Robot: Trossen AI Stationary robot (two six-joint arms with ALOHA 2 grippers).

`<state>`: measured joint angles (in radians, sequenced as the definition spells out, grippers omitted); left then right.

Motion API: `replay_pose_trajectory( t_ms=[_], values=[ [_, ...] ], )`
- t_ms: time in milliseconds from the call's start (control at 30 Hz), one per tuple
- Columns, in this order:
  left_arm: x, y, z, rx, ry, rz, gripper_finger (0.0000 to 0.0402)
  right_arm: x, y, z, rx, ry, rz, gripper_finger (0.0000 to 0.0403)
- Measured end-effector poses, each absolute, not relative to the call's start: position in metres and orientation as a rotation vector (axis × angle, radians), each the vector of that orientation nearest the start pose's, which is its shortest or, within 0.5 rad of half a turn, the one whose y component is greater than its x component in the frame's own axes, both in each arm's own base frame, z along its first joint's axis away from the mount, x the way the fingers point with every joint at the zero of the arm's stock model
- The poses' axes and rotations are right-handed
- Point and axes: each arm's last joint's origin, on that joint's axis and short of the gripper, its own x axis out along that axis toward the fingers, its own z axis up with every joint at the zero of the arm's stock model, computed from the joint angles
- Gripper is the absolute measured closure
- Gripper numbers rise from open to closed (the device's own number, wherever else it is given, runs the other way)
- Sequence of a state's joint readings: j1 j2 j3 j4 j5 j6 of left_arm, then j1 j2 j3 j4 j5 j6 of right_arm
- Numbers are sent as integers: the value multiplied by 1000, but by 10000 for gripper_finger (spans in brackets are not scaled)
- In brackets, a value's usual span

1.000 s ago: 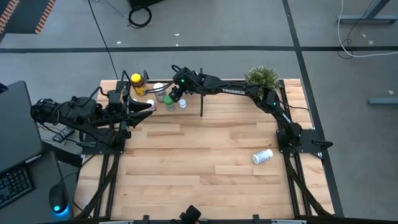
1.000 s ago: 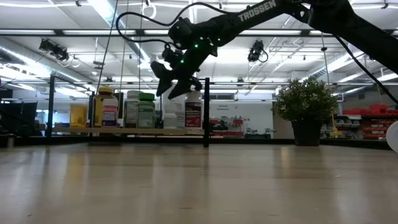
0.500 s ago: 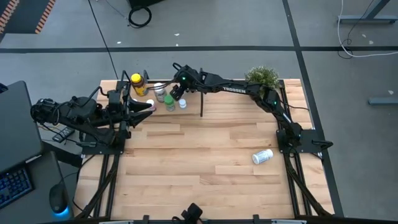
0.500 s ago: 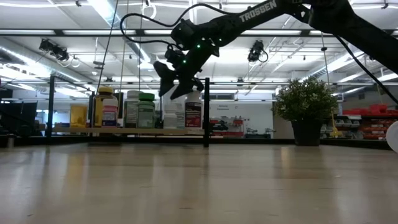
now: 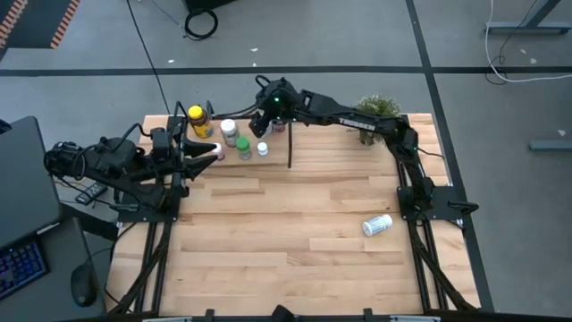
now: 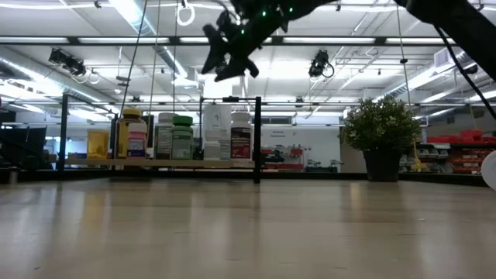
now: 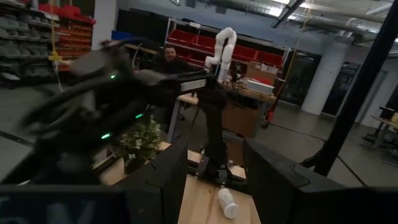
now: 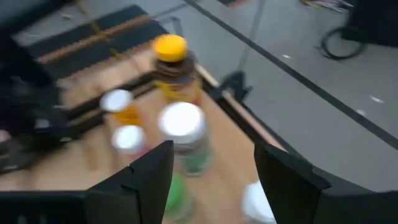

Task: Pick and place medicine bottles onto shelf by color
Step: Put the white medicine bottle on the shelf

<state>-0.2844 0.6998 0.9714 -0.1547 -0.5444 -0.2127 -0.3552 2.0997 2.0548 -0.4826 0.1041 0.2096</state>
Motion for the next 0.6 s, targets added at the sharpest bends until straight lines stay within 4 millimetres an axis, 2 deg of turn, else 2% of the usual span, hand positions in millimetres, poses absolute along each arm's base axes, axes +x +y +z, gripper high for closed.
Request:
replay_pose_trajectory(
  t_ms=[333, 600],
  values=[
    [129, -22, 410, -303, -160, 255, 239, 437, -127, 369, 274, 482, -351, 172],
    [131, -22, 409, -304, -155, 255, 239, 409, -81, 383, 276, 684, -265, 174]
  ],
)
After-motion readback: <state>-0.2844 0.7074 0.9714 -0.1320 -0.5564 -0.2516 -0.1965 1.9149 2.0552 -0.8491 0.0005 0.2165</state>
